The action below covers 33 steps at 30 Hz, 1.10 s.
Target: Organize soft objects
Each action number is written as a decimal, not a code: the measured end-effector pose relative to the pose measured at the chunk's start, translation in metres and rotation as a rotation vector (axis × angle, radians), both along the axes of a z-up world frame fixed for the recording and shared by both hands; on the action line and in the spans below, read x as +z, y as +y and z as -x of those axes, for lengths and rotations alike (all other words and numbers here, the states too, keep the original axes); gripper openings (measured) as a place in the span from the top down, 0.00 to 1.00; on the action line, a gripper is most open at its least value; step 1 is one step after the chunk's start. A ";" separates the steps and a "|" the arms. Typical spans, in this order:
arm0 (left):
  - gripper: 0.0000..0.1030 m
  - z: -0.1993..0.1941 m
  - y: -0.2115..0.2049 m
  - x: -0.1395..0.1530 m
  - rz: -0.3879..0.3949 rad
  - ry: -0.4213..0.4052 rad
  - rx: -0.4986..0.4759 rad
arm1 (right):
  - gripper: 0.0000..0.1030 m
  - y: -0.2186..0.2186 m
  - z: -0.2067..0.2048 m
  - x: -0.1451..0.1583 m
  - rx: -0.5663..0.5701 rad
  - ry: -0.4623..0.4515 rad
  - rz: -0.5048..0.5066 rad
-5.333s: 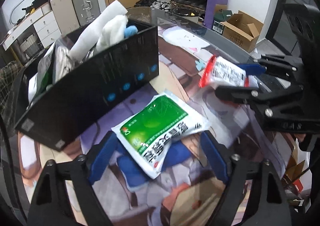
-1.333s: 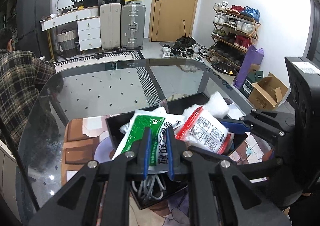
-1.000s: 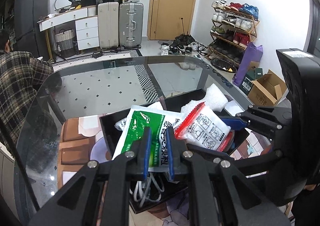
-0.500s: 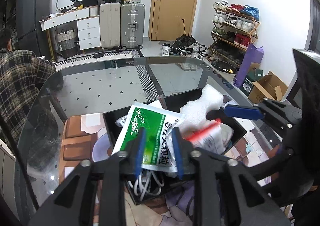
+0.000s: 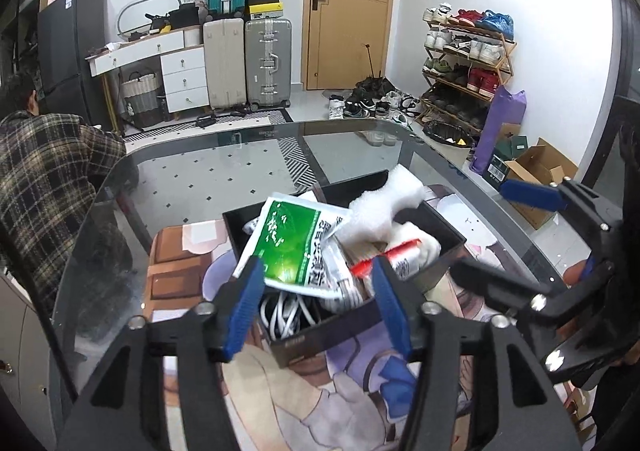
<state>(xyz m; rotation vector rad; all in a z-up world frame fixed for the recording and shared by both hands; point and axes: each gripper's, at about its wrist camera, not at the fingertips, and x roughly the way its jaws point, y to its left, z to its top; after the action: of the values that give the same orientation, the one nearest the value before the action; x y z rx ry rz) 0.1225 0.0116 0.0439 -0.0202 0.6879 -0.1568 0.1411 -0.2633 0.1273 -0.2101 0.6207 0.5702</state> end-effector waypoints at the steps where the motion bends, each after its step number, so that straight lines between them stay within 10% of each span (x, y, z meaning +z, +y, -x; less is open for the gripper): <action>1: 0.22 0.005 0.000 0.001 -0.003 -0.008 0.011 | 0.01 -0.003 0.003 0.001 -0.003 -0.001 -0.009; 8: 0.00 0.030 0.006 0.003 -0.020 -0.061 0.095 | 0.01 -0.018 0.019 0.007 -0.007 -0.013 -0.048; 33: 0.00 0.049 0.011 -0.039 -0.079 -0.114 0.238 | 0.01 -0.014 0.036 -0.036 -0.022 -0.018 -0.079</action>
<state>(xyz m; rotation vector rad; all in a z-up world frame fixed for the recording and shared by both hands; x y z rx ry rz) 0.0734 0.0224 0.0046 -0.0173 0.5720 0.0970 0.1049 -0.2776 0.0913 -0.1340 0.5813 0.5702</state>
